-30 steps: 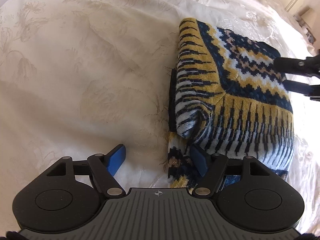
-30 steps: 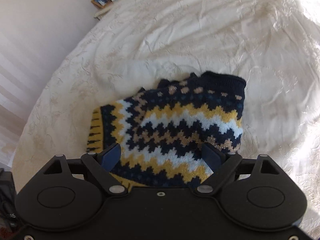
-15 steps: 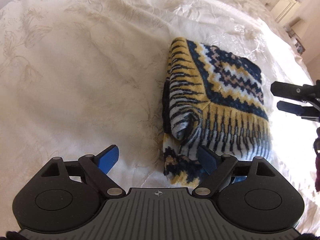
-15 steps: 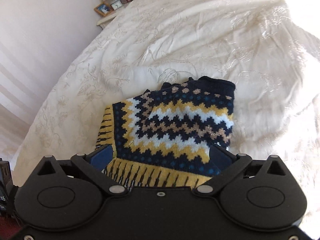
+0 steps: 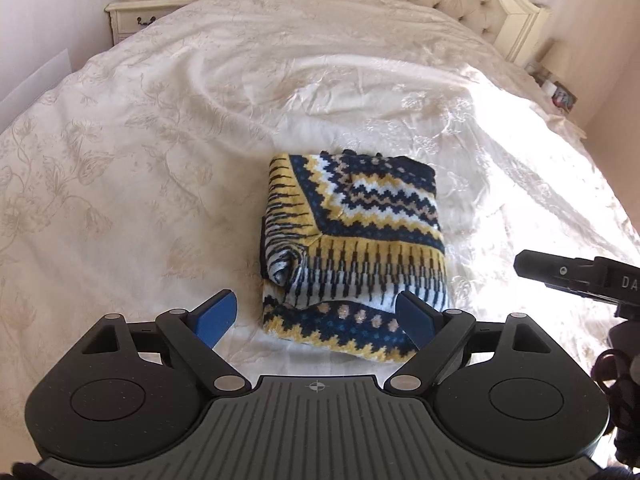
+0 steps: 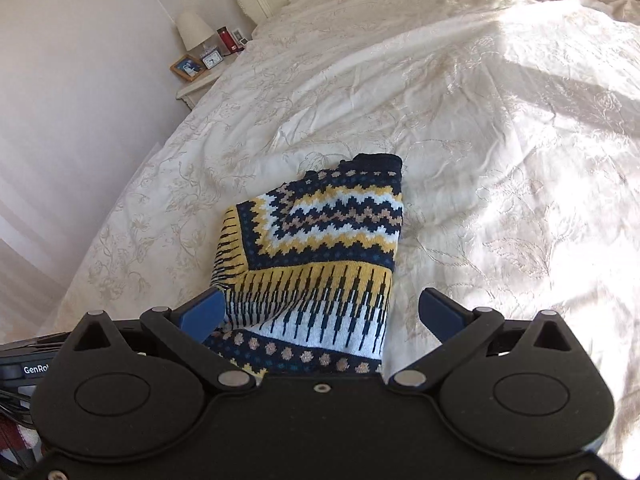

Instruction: Fold small clothes

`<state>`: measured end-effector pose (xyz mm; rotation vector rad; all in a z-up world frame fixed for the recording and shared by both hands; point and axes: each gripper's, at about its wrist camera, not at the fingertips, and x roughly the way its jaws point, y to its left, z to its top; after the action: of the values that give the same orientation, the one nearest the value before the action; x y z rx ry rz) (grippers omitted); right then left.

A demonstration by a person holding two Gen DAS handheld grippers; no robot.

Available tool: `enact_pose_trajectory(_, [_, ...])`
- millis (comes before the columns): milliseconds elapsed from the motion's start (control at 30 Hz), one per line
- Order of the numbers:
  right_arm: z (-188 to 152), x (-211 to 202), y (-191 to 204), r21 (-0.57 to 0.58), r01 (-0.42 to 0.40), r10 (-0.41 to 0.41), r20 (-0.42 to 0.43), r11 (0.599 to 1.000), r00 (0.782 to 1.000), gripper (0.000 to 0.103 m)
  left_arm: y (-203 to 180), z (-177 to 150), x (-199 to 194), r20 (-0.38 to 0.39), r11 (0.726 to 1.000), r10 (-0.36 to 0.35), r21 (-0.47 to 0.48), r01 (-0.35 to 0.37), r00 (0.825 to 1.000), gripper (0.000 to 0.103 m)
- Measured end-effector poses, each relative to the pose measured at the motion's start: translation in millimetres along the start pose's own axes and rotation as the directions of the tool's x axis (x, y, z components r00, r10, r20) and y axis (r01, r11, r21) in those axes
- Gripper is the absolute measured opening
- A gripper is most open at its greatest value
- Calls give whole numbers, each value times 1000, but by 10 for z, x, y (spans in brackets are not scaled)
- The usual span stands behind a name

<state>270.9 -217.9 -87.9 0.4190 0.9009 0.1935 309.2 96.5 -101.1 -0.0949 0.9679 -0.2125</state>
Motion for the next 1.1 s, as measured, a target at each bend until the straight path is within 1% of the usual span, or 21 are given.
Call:
enact_pose_trajectory(167, [-21,-49,-113,35,-39,40,-8,999,999,103,-27,-49,32,0,1000,-15,1,15,1000,86])
enact_pose_trajectory(267, [3,5,-173,53,-45,46,-20,998,999,103,33,-61,179,-29,999,-49,-19,48,998,86])
enact_pose_trajectory(333, [36,98,-207,62,-47,50,-36,997,998,103,86,-73,282,-39,998,-54,-22,53,998,86])
enact_pose_trajectory(533, [190,564,-307,68,-63,69,-91,996,993,103,247,-39,680,-82,996,-83,-31,80,993,86])
enact_pose_trajectory(733, [439,1201,-389,73,-72,83,-156,995,984,103,394,-30,1098,-135,993,-115,-46,110,984,86])
enact_pose_trajectory(800, [498,1380,-422,81,-75,88,-175,994,981,103,433,-42,1254,-160,992,-123,-54,116,979,86])
enact_pose_trajectory(933, [564,1713,-488,95,-95,114,-223,991,968,103,474,-58,1494,-202,981,-184,-99,167,962,88])
enact_pose_trajectory(1033, [564,1880,-521,121,-130,157,-249,984,956,103,465,-60,1619,-219,974,-217,-118,195,951,101])
enact_pose_trajectory(1100, [552,1962,-535,138,-156,188,-261,978,947,103,452,-47,1674,-219,968,-241,-123,218,946,102])
